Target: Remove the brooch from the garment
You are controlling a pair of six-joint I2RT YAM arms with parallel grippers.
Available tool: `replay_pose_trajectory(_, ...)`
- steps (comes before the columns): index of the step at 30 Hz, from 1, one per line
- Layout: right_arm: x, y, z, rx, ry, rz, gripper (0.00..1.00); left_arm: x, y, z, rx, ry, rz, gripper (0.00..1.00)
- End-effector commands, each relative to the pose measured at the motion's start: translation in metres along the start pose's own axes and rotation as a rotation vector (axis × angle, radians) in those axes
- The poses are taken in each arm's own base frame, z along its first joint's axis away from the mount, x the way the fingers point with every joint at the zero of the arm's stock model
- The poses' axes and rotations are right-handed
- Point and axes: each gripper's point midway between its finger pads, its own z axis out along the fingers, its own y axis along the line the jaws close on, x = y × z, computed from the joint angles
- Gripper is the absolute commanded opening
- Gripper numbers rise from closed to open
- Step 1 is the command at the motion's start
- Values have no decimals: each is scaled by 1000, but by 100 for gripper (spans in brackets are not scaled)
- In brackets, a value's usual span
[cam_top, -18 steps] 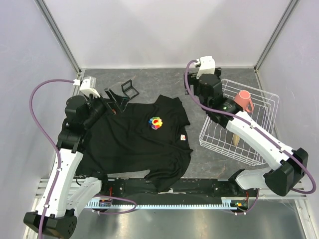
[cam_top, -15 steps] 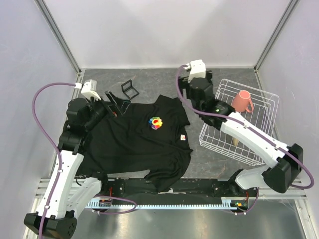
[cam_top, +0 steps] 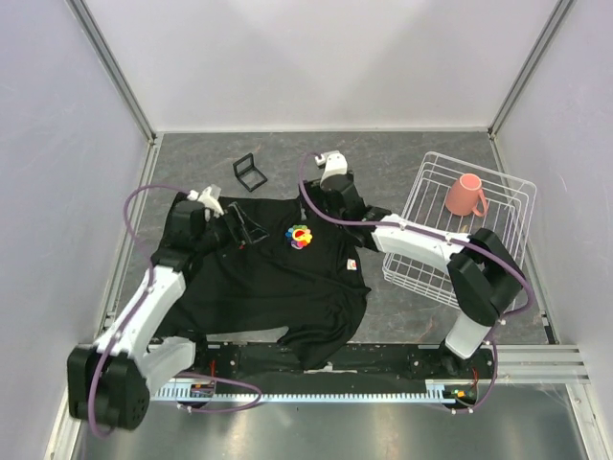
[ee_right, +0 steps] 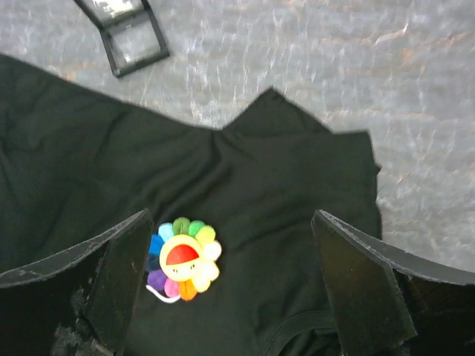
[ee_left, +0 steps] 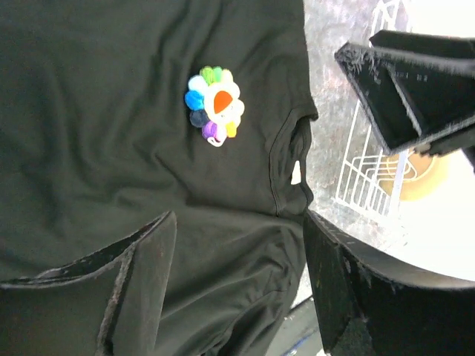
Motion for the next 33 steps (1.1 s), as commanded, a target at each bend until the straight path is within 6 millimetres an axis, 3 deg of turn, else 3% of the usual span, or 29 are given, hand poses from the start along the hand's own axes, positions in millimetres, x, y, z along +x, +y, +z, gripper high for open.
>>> replay_pose_trajectory(1,2,14,0,-99,-98,148,93,-9,-19,32,111,82,-33,70)
replay_pose_trajectory(4,28,9,4,-98,-76,176,78,-5,-6,61,68,137,-62,58)
replay_pose_trajectory(6,39,8,7,-127,-48,209,61,-7,-10,77,71,146,-59,49)
replay_pose_trajectory(7,46,9,8,-139,-35,240,58,-7,-9,83,63,153,-59,46)
replay_pose_trajectory(14,64,18,12,-194,35,385,51,2,-21,135,15,194,7,40)
replay_pose_trajectory(18,82,18,11,-198,85,403,50,7,3,160,-67,210,2,33)
replay_pose_trajectory(22,99,17,10,-197,115,414,50,4,13,170,-103,192,2,29)
replay_pose_trajectory(33,111,19,17,-190,159,393,47,22,30,183,-123,219,-45,25)
